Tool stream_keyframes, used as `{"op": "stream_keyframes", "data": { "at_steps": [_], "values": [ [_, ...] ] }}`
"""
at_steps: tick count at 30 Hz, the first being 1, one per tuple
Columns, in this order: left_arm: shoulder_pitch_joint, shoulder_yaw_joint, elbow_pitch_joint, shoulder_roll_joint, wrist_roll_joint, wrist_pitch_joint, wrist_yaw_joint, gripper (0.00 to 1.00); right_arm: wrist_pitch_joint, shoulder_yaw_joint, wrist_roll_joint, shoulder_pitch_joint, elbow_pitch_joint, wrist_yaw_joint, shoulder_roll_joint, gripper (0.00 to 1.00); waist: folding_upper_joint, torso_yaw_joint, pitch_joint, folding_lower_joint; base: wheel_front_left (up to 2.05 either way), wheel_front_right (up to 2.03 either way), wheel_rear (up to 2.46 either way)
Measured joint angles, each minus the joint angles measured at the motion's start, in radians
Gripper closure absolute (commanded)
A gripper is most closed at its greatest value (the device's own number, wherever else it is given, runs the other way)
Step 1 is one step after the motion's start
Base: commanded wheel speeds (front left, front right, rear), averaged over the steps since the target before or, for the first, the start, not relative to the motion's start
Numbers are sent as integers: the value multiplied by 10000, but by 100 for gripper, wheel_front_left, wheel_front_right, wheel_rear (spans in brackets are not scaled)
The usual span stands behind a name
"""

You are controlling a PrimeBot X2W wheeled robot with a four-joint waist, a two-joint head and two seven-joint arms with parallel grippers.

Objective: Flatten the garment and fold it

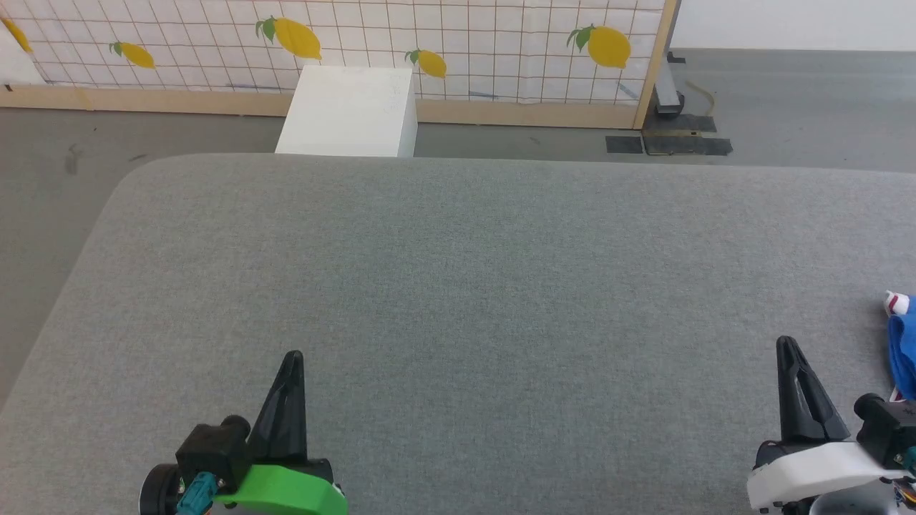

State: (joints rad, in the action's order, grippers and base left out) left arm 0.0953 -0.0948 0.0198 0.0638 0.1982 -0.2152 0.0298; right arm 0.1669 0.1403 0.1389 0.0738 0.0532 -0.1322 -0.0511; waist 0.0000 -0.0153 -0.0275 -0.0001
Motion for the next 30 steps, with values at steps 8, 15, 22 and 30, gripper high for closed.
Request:
{"op": "stream_keyframes", "data": {
  "at_steps": [8,15,22,30],
  "values": [
    [-42,86,-13,-2,-244,173,-2,100,-100,-102,-96,-9,-35,0,0,100,0,12,21,1,0,0,0],
    [-109,161,-35,-4,-401,351,-35,100,-272,-215,-174,-48,-69,0,0,100,1,25,44,1,0,0,0],
    [-151,209,-48,-10,-497,481,-46,100,-387,-330,-274,-125,-107,0,0,100,0,37,65,1,0,0,0],
    [-200,274,-59,-17,-589,658,-48,100,-529,-430,-362,-135,-132,0,0,100,0,49,87,1,0,0,0]
  ]
}}
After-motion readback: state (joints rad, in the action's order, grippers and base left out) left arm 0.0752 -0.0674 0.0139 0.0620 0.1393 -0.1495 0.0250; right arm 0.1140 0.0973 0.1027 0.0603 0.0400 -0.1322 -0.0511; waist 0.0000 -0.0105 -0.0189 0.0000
